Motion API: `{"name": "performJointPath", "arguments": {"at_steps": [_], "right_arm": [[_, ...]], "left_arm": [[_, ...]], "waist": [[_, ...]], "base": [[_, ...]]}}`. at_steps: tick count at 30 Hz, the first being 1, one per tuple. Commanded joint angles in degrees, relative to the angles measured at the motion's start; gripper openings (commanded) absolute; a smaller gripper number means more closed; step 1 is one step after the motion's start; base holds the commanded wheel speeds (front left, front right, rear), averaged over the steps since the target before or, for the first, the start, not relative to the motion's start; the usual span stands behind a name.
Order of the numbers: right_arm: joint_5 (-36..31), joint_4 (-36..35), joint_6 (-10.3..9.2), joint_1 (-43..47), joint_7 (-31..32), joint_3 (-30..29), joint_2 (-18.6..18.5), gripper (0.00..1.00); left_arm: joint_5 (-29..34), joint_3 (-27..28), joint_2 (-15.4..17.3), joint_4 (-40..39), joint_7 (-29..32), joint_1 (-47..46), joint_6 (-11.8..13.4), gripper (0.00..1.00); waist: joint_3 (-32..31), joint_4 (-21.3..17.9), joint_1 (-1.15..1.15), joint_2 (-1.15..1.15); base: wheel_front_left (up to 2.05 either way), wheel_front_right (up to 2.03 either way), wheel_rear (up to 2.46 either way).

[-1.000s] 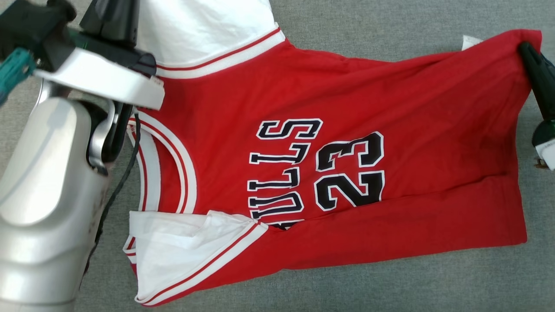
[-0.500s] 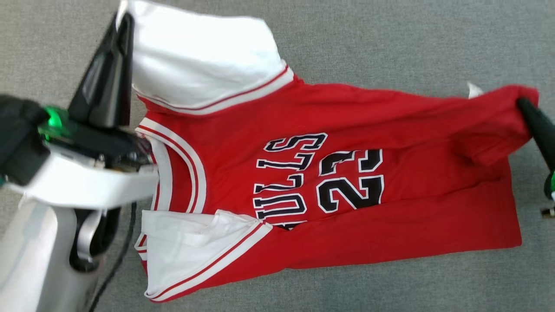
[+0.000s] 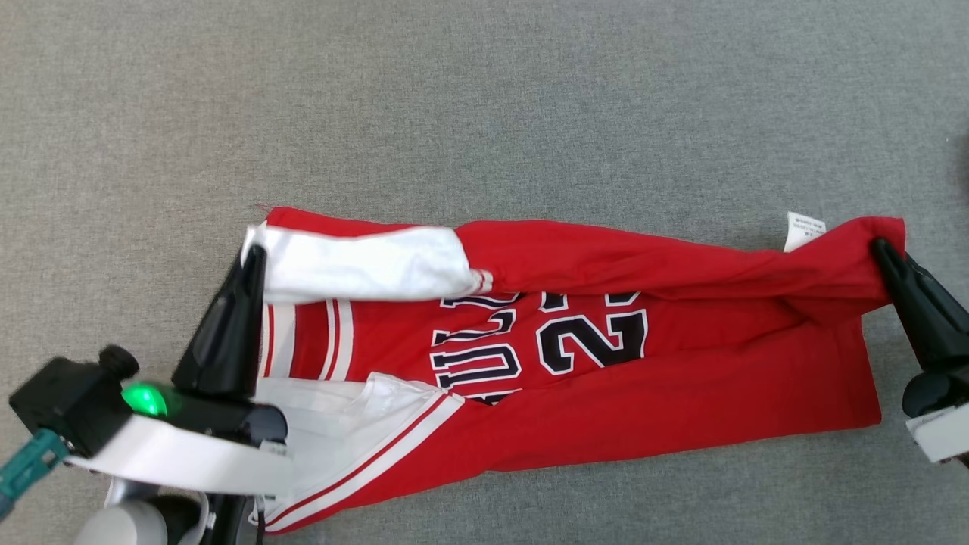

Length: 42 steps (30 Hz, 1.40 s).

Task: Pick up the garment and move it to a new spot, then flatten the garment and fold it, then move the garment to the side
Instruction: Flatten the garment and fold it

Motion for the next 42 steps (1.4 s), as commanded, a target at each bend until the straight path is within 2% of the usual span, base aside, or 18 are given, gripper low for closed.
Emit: {"name": "performJointPath", "arguments": {"at_steps": [1, 6, 14, 17, 22, 24, 25, 26, 27, 28, 29, 30, 42], "right_arm": [[-3.6, -0.5, 0.01, 0.5, -2.9, 1.0, -1.1, 0.0], [-11.8, 1.0, 0.01, 0.8, -7.8, 3.2, -0.5, 0.0], [-19.9, 1.5, 0.01, 2.0, -9.0, 3.2, 1.1, 0.0], [-26.3, -0.3, 0.01, 4.0, -9.0, 1.6, 3.2, 0.0], [-33.4, -0.1, 0.0, 7.4, -8.9, 0.3, 6.2, 0.0], [-33.7, 0.1, 0.0, 7.7, -8.9, 0.1, 7.1, 0.0], [-33.8, 0.7, 0.0, 8.2, -8.9, 0.1, 7.7, 0.03], [-34.1, 1.4, 0.0, 8.5, -8.9, 0.2, 8.0, 0.3], [-33.8, 2.0, -0.01, 8.8, -8.9, 0.0, 8.9, 0.47], [-33.9, 2.4, 0.0, 9.1, -8.9, -0.1, 9.4, 0.81], [-33.7, 2.7, 0.01, 9.3, -8.9, -0.6, 10.1, 1.0], [-33.4, 3.2, 0.0, 9.6, -8.9, -1.2, 11.0, 1.0], [-36.3, -1.5, 0.0, 10.6, -8.9, -7.8, 18.7, 1.0]], "left_arm": [[-0.7, 0.1, -0.1, 0.1, 0.2, 1.9, 0.6, 0.0], [-2.5, -0.1, -1.0, 0.1, 0.1, 6.1, 1.2, 0.0], [-3.7, -1.4, -2.2, 1.8, 0.8, 9.9, 2.2, 0.0], [-4.2, -1.9, -2.5, 4.9, 1.3, 10.9, 2.5, 0.0], [-6.5, -2.8, -3.8, 10.8, 1.7, 10.7, 0.9, 0.0], [-7.1, -2.8, -4.0, 11.8, 1.7, 10.5, 0.6, 0.0], [-7.2, -2.9, -4.1, 12.7, 1.7, 10.3, 0.3, 0.0], [-7.1, -3.0, -4.0, 13.8, 1.8, 10.0, 0.2, 0.0], [-7.4, -3.3, -4.2, 14.7, 1.8, 9.7, -0.2, 0.0], [-7.5, -3.5, -4.4, 15.5, 1.7, 9.4, -0.4, 0.0], [-7.0, -3.6, -4.3, 16.4, 1.5, 9.2, -0.3, 0.47], [-6.8, -3.6, -4.4, 16.9, 1.1, 9.1, -0.3, 1.0], [0.9, -2.1, -5.4, 18.8, -9.5, 4.8, 3.0, 1.0]], "waist": [[-0.3, 0.0, 0.0, 0.0], [-1.1, 0.2, 0.0, 0.0], [-2.0, 0.7, 0.0, 0.0], [-1.9, 0.6, 0.0, 0.0], [-1.9, 0.7, 0.0, 0.0], [-1.9, 0.7, 0.0, 0.0], [-2.0, 0.6, 0.0, 0.0], [-2.0, 0.6, 0.0, 0.0], [-2.1, 0.7, 0.0, 0.0], [-2.2, 0.7, 0.0, 0.0], [-2.3, 0.7, 0.0, 0.0], [-2.3, 0.8, 0.0, 0.0], [-5.1, -0.3, 0.0, 0.0]], "base": [[0.0, 0.0, 0.0], [0.0, 0.0, 0.0], [0.0, 0.0, 0.0], [0.0, 0.0, 0.0], [0.0, 0.0, 0.0], [0.0, 0.0, 0.0], [0.0, 0.0, 0.0], [0.0, 0.0, 0.0], [0.0, 0.0, 0.0], [0.0, 0.0, 0.0], [0.0, 0.0, 0.0], [0.0, 0.0, 0.0], [0.0, 0.0, 0.0]]}}
